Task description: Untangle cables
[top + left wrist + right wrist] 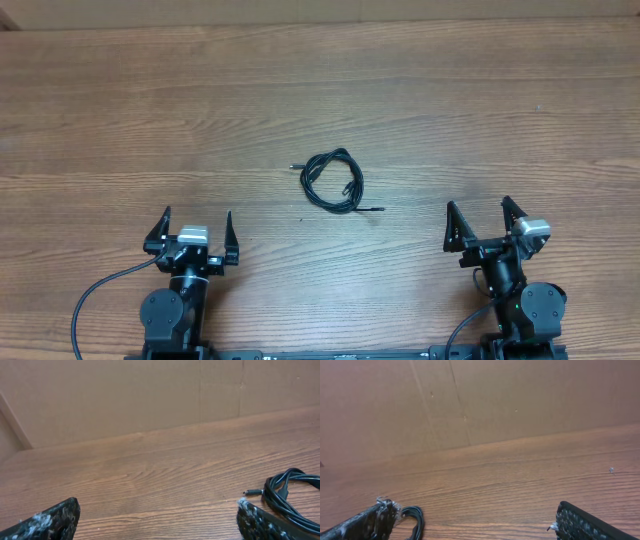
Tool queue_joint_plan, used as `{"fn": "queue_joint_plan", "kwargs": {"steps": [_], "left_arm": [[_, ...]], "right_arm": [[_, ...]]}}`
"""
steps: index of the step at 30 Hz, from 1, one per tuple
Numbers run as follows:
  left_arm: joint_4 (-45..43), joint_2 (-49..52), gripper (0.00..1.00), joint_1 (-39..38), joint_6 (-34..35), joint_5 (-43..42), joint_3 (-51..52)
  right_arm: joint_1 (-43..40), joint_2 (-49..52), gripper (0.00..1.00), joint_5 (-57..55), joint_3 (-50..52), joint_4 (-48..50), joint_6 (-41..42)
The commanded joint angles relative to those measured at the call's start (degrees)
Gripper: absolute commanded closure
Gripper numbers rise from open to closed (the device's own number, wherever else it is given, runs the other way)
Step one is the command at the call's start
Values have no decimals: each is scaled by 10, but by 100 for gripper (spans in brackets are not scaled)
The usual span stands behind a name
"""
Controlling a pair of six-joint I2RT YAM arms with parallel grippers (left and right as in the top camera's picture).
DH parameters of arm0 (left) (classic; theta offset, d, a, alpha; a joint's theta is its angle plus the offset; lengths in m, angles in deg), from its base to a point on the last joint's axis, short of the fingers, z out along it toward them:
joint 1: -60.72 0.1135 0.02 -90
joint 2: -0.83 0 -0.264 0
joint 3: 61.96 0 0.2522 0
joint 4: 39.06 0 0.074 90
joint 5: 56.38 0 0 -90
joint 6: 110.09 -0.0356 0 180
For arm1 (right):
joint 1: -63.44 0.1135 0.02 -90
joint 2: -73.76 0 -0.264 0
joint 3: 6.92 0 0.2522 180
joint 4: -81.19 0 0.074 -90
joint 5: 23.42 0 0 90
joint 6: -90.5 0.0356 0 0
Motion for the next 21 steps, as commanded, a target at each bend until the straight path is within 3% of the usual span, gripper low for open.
{"fn": "queue_joint_plan", "kwargs": {"steps": [1,21], "left_arm": [[1,-6,0,4,-13,-10,2],[19,-5,0,4,7,-56,-39]], "right_arm": [[0,-4,0,-5,6,3,2],[0,-4,0,17,-47,-50,2]]}}
